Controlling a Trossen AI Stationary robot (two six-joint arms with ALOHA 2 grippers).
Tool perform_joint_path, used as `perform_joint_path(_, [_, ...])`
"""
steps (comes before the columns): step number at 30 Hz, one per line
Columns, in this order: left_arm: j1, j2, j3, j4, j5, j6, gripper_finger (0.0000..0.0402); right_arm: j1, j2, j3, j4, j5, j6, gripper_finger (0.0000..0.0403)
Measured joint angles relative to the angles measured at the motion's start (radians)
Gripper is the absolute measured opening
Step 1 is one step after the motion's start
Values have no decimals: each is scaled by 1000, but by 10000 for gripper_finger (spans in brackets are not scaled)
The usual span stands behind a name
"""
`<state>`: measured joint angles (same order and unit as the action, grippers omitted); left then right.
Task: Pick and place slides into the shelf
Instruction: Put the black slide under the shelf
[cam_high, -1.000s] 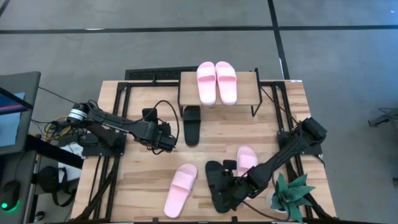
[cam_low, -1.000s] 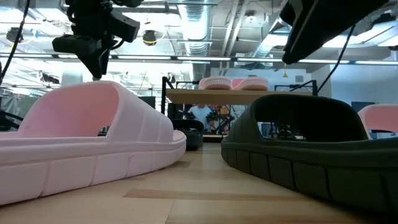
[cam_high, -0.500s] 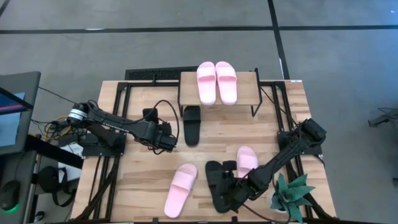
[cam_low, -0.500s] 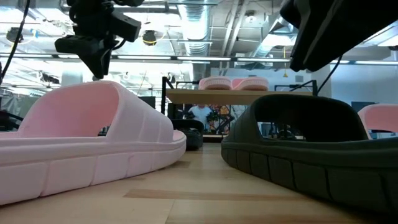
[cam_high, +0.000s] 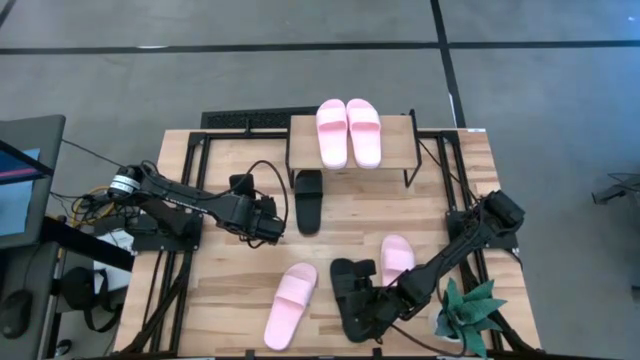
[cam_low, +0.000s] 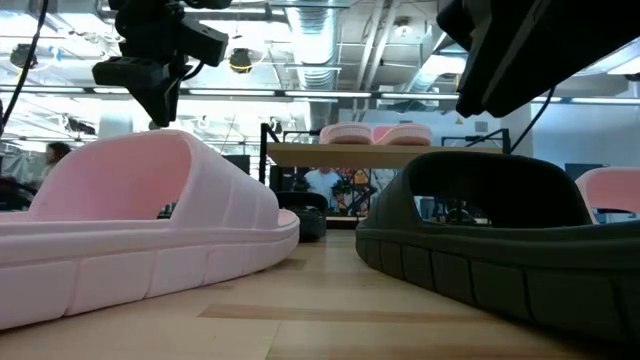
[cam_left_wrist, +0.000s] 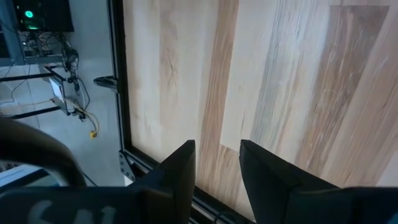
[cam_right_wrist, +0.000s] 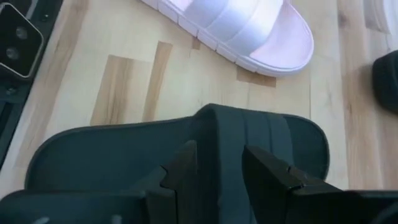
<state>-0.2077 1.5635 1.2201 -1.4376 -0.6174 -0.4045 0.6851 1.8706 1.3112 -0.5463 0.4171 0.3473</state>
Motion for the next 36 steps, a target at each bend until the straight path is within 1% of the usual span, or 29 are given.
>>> perform_joint_path(15, [0, 0, 0, 20, 0, -2, 116, -7, 12, -25, -7, 28, -37, 118])
perform_joint_path(20, [0, 0, 0, 24, 0, -2, 116, -8, 49, -24, 25, 0, -68, 118])
perform_joint_path(27, [1, 0, 0, 24, 0, -2, 116, -14, 50, -24, 12, 51, -62, 118])
perform_joint_path(36, [1, 0, 0, 23, 1, -2, 116, -26, 50, -24, -8, 48, -60, 118])
